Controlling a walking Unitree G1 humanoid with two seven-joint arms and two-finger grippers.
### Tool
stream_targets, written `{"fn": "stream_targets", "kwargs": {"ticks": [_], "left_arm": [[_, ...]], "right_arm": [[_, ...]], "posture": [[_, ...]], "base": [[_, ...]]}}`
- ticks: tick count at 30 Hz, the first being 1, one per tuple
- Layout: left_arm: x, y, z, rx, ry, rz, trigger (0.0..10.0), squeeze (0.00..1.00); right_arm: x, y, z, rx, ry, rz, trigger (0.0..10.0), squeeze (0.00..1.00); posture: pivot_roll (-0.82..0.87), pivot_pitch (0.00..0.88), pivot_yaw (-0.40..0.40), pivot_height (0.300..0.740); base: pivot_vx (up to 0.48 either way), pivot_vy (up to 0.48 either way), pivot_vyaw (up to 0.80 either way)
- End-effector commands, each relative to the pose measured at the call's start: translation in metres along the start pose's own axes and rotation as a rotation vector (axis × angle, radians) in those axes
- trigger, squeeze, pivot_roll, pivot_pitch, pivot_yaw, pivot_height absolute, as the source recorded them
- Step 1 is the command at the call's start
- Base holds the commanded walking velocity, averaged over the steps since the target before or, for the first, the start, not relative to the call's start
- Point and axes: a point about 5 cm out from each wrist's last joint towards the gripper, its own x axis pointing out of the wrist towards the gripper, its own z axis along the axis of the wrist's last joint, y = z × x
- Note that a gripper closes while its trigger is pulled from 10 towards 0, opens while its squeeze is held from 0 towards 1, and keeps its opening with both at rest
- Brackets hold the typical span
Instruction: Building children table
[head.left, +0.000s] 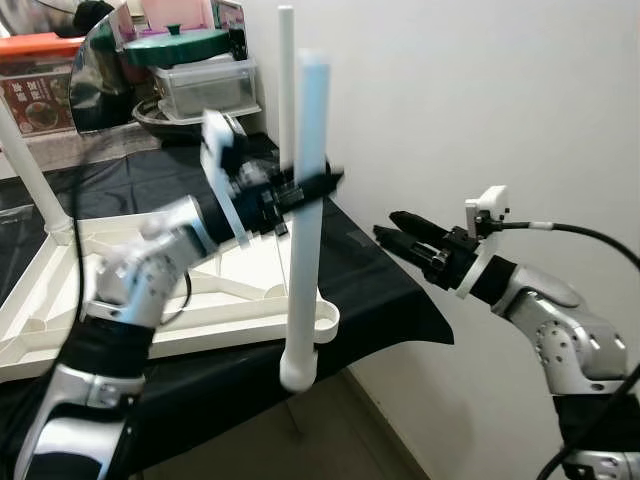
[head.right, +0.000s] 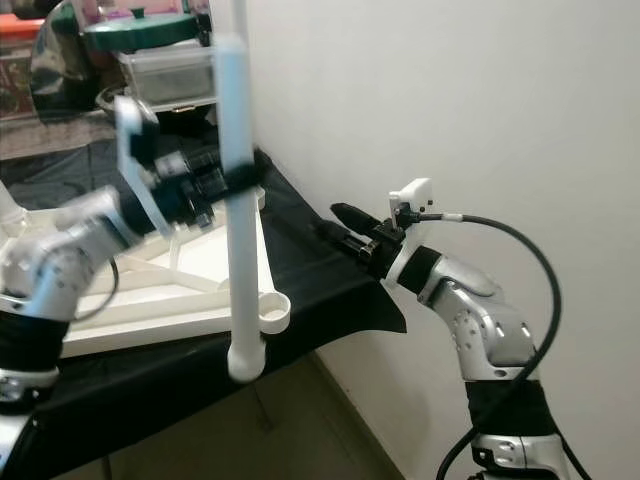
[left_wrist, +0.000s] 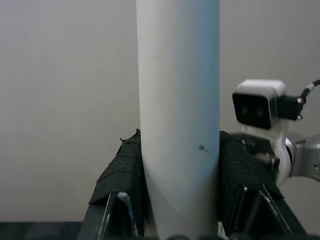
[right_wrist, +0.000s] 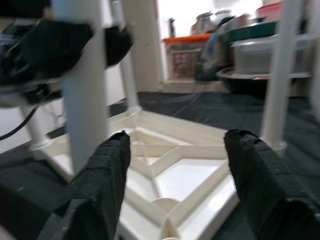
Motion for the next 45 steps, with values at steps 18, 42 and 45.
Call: {"fn": "stream_targets", "kwargs": {"ticks": [18,42,45], "left_arm": [[0.016,0.0,0.025,0.063,-0.106,0.01,10.0,0.0],[0.026,0.001,0.025,0.071,-0.152,0.038,10.0,0.0],[0.032,0.002,0.025,0.068,-0.167,0.048,10.0,0.0]], "right_arm": [[0.018,0.029,-0.029,0.039,0.133,0.186,10.0,0.0],[0.039,0.031,-0.039,0.078,0.134,0.112,10.0,0.0],[0.047,0.037,-0.041,0.101,0.128,0.113,10.0,0.0]], "posture": [[0.0,0.0,-0.009,0.74],[0.01,0.0,-0.007,0.74],[0.01,0.0,-0.009,0.74]], "base": [[0.0,0.0,0.0],[0.0,0.0,0.0],[0.0,0.0,0.0]]}}
